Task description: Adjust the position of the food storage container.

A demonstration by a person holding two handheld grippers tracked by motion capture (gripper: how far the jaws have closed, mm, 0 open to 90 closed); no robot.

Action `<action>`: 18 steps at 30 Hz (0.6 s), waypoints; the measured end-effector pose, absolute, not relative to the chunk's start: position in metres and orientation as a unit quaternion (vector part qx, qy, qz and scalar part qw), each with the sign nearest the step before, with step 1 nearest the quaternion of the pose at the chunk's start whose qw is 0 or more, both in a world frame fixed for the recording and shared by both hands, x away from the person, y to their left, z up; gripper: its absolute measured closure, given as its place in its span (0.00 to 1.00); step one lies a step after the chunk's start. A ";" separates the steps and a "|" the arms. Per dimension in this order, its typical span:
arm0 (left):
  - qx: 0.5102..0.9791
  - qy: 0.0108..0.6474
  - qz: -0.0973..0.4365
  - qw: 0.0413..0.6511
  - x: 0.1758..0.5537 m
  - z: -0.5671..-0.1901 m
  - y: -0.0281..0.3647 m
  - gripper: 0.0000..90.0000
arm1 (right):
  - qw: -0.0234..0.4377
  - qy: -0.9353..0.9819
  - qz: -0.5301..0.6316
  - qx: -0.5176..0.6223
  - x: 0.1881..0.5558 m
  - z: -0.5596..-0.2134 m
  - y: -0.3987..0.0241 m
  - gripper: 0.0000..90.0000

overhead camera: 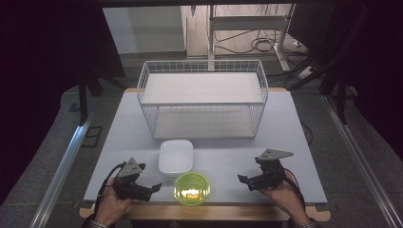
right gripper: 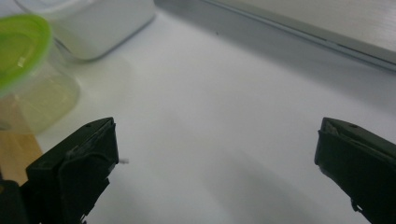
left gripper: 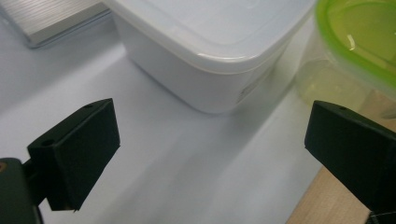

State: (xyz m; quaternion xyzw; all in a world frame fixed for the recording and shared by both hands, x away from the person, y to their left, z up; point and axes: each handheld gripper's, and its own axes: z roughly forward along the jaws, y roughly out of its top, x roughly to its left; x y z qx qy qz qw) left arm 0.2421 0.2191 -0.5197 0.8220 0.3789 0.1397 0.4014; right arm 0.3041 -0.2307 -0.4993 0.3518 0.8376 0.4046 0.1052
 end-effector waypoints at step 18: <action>0.814 0.383 0.143 0.414 0.241 -0.516 0.222 0.05 | 0.095 0.849 0.376 0.358 0.303 -0.498 -0.223 0.29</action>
